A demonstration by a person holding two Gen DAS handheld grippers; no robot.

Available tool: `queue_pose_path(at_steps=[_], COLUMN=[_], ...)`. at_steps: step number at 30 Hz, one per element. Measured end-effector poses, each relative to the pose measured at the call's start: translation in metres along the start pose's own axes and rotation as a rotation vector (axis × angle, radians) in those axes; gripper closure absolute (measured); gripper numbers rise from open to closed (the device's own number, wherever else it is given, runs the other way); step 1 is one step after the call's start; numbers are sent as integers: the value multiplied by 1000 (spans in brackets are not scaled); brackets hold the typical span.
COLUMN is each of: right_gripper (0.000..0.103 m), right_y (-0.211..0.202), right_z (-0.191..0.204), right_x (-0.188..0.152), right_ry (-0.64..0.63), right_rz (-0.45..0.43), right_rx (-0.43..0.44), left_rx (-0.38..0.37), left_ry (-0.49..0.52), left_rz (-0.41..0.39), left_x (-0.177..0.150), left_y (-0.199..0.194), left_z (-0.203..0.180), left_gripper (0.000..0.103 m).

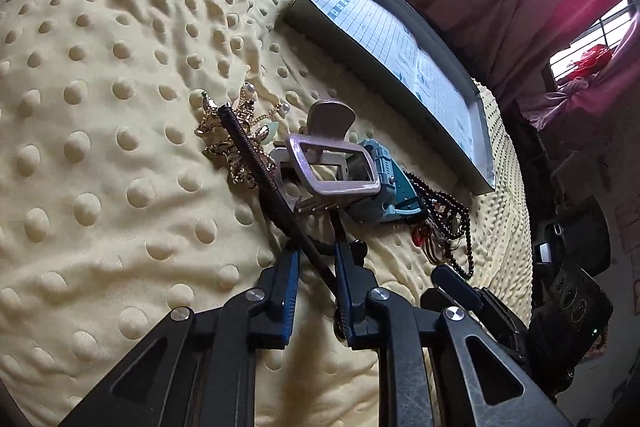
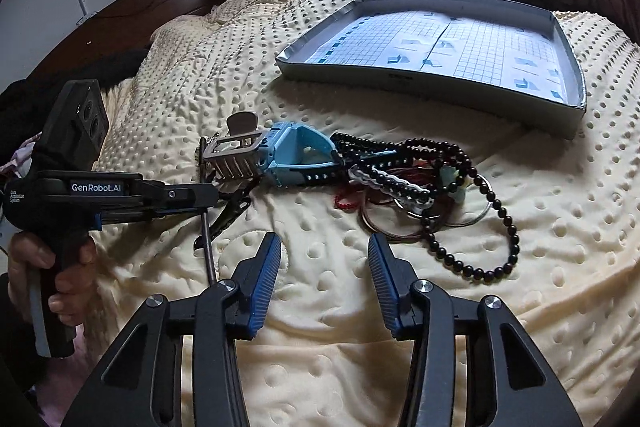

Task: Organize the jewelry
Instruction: 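Grasp the black hair stick with the left tool while the right tool grasps a black beaded piece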

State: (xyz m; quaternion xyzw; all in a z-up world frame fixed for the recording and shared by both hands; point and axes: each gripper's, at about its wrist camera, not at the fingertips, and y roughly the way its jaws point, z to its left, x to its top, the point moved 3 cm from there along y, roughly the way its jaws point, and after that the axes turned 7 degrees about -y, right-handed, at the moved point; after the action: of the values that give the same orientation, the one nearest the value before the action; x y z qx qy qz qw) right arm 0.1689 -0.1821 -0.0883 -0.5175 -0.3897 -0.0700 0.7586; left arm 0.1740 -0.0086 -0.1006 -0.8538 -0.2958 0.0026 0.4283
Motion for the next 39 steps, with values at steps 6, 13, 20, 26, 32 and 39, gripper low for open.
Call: queue_pose_path(at_steps=[6,13,20,26,32,39], right_gripper=[62,71,71,72,90,90], right_y=[18,33,47,63,63,40], right_z=[11,29,47,62,58,49], right_x=[2,14,21,24,22,16], right_ry=[-12,-31,-22,-25,27,82], right_rz=[27,27,37,72,81,14], right_rx=[28,92,158,173,171,203], left_rx=[1,5,-1,-14,-49,-101], left_ry=[-4,-16,-30,-42,-42,-31], left_rz=[-1,0,-13,-25,-32,-95], left_x=[1,2,2,0,-9,-26], left_y=[-3,-10,-16,-22,-28,-49], left_z=[6,19,27,37,37,27], left_gripper=[89,93,95,97,97,98])
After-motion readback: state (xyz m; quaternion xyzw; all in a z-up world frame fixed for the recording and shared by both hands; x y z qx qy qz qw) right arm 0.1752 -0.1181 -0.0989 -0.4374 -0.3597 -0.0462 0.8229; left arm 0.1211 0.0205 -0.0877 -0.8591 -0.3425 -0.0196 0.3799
